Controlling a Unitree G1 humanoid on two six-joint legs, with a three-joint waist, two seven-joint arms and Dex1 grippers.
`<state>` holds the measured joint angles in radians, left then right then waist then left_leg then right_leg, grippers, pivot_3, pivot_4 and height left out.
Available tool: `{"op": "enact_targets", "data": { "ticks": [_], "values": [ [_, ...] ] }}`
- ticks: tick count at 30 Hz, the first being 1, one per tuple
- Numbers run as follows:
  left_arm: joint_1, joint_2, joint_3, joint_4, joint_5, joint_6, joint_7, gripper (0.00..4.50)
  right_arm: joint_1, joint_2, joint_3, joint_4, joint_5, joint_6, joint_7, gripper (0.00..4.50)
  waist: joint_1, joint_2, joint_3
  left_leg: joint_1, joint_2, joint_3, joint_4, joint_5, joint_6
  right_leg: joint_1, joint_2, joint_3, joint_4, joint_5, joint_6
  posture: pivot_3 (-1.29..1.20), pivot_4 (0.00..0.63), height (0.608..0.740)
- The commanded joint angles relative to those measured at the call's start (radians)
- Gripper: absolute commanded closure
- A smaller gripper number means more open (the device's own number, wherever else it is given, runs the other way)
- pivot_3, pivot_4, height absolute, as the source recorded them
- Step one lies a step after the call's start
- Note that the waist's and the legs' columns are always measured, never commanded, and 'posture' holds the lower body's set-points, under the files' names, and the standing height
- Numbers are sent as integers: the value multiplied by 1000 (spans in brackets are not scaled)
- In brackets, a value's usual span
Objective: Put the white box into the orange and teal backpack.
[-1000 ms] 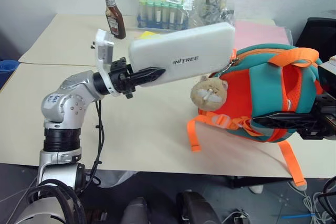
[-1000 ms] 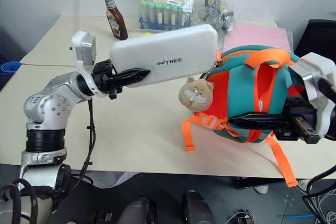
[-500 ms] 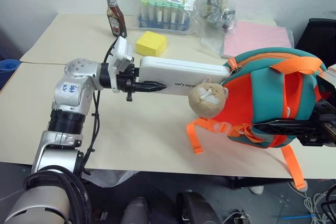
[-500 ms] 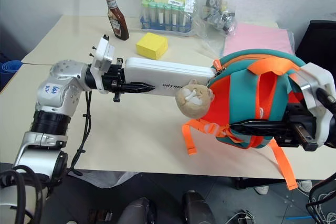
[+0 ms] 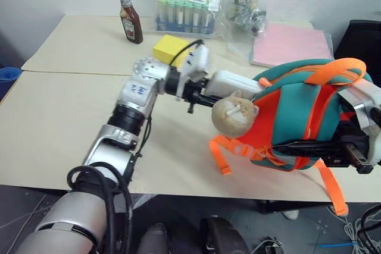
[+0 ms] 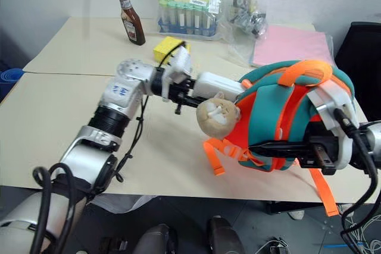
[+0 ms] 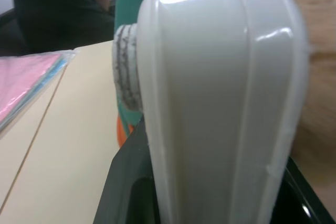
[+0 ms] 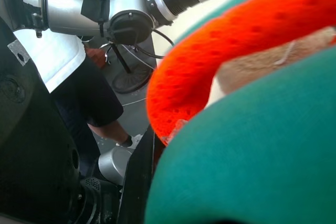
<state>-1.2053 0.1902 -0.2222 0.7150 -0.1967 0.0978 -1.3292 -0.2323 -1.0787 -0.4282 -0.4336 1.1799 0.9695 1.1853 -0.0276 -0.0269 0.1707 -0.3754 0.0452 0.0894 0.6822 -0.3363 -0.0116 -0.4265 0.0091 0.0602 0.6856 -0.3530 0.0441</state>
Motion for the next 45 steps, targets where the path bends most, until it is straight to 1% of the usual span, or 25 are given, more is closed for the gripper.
{"op": "enact_targets", "data": {
  "ticks": [1,4,6,7,10,12,13,14,15,17,19,23,26,27,30,32,35,38,42,45],
  "values": [
    [-34,-82,-27,7,27,-22,27,3208,-21,18,6,-26,2,-32,-23,4474,-1,0,0,0,0,0,0,0,0,0,0,0,0,0,0,0,150,740],
    [-26,-151,-45,1,57,1,82,3208,-20,37,16,-31,-14,-44,-62,4474,1,0,0,0,0,0,0,0,0,0,0,0,0,0,0,0,150,740],
    [-24,-165,-28,-10,57,17,113,2497,-20,45,19,-34,-12,-46,-81,4500,1,0,0,0,0,0,0,0,0,0,0,0,0,0,0,0,150,740],
    [-24,-164,-6,-19,45,35,130,2290,-18,48,18,-36,-11,-48,-88,4500,0,0,0,0,0,0,0,0,0,0,0,1,0,0,0,0,150,740],
    [-4,-111,40,-79,12,73,118,1433,-7,54,9,-39,-4,-50,-105,4500,-3,0,0,0,0,0,0,0,0,0,0,1,1,0,0,0,150,740],
    [26,-52,65,-148,-10,112,93,790,0,61,2,-41,0,-50,-116,4500,-5,0,0,1,1,0,0,0,-1,-1,1,1,2,0,0,0,150,740],
    [37,-30,76,-176,-23,132,86,553,3,64,-1,-42,3,-50,-121,4500,-5,0,0,1,1,0,-1,1,-1,-1,1,1,3,0,0,0,150,740],
    [55,7,94,-217,-45,161,69,299,6,69,-2,-42,3,-52,-128,4500,-6,0,0,1,1,0,-1,1,-2,-1,1,1,3,0,0,0,150,740],
    [78,66,122,-267,-76,206,40,32,8,76,1,-41,-3,-56,-136,4500,-7,0,0,1,1,1,-1,1,-2,-1,1,1,3,0,0,0,150,740],
    [110,170,171,-335,-140,295,-9,10,11,87,11,-42,-17,-65,-145,4500,-11,0,0,2,2,1,-1,2,-3,-1,1,1,4,0,0,0,150,740],
    [117,217,201,-369,-188,368,-13,10,13,90,15,-41,-20,-69,-148,4500,-8,0,0,2,2,0,-1,2,-3,-1,1,1,4,0,0,0,150,740],
    [105,262,248,-451,-300,551,-6,10,13,89,21,-34,-21,-73,-148,4500,11,0,0,1,1,-1,1,2,-3,0,-1,-1,3,0,0,0,150,740],
    [121,253,233,-574,-371,650,5,10,9,91,26,-30,-22,-74,-149,4500,14,0,0,1,0,-1,2,0,-1,1,-2,-1,3,0,0,0,150,740],
    [133,241,210,-600,-348,624,24,10,7,92,27,-29,-21,-73,-151,4500,14,0,0,0,0,-1,2,0,-1,1,-2,-1,2,0,0,0,150,740],
    [157,190,126,-591,-193,435,134,10,4,97,26,-30,-12,-70,-157,4500,17,0,0,1,0,-1,2,1,-1,2,-2,-1,2,0,0,0,150,740],
    [156,157,86,-532,-102,298,200,10,9,99,20,-37,-2,-65,-161,4500,19,0,0,3,0,-1,2,1,-1,3,-1,0,3,0,0,0,150,740],
    [143,120,63,-429,-21,135,268,10,25,101,6,-50,11,-60,-167,4500,12,0,0,4,0,1,1,1,-1,2,0,1,3,0,0,0,150,740],
    [126,102,74,-353,-7,56,283,10,45,101,-8,-61,25,-60,-176,4500,5,0,0,3,1,0,1,1,-1,2,0,1,3,0,0,0,150,740],
    [97,88,149,-320,-108,79,245,10,73,102,-24,-73,33,-64,-196,4500,1,0,0,3,1,1,1,1,-1,2,0,1,3,0,0,0,150,740],
    [86,95,173,-296,-115,75,257,10,87,103,-35,-78,39,-69,-208,4500,1,0,0,3,1,0,1,1,-1,2,0,1,3,0,0,0,150,740]
  ]
}}
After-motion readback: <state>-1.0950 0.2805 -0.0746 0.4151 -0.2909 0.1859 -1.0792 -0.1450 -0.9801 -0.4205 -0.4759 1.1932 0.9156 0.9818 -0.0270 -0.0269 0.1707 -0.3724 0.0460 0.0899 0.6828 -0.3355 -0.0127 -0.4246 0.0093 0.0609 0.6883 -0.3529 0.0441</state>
